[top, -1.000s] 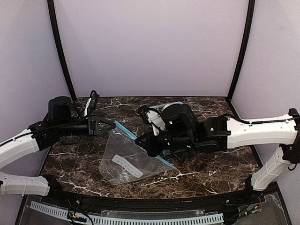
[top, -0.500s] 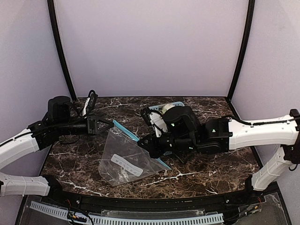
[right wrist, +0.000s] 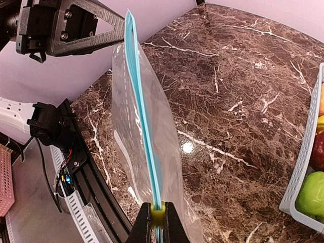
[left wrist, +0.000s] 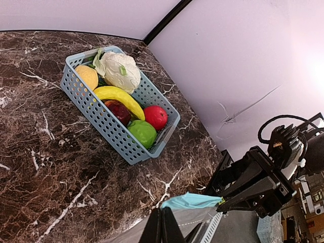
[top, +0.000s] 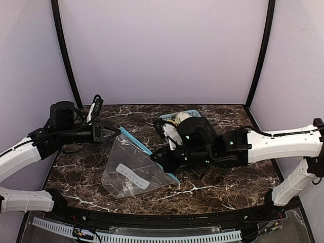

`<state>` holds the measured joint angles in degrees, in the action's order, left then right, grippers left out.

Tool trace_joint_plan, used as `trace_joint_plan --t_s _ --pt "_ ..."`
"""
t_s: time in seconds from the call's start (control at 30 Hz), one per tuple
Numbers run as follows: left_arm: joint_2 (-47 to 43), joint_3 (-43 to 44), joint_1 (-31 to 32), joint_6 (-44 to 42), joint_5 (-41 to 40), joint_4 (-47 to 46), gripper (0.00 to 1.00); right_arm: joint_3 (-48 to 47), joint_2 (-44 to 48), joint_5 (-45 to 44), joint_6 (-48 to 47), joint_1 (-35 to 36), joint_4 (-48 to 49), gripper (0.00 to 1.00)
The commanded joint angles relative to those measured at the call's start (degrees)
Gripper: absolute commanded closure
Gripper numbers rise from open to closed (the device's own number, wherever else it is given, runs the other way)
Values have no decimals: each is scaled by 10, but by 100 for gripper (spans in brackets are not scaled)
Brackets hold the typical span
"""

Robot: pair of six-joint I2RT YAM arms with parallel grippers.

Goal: Place the food in the zip-top bag and seal the zipper
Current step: Unzip the zipper from the zipper food storage bag.

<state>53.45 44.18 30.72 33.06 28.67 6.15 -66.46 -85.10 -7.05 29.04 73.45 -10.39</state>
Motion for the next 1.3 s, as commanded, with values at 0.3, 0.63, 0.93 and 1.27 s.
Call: trace_joint_plan --t_s 0.3,0.63,0.93,1.27 --pt "8 39 -35 -18 -45 5 99 37 23 28 15 0 -72 100" --pt "10 42 -47 -23 -40 10 99 52 26 40 24 0 -77 100" --pt "8 43 -56 -25 -38 13 99 70 36 44 36 0 -80 100" --pt "5 44 -64 -24 -33 15 99 90 48 48 49 0 -82 100"
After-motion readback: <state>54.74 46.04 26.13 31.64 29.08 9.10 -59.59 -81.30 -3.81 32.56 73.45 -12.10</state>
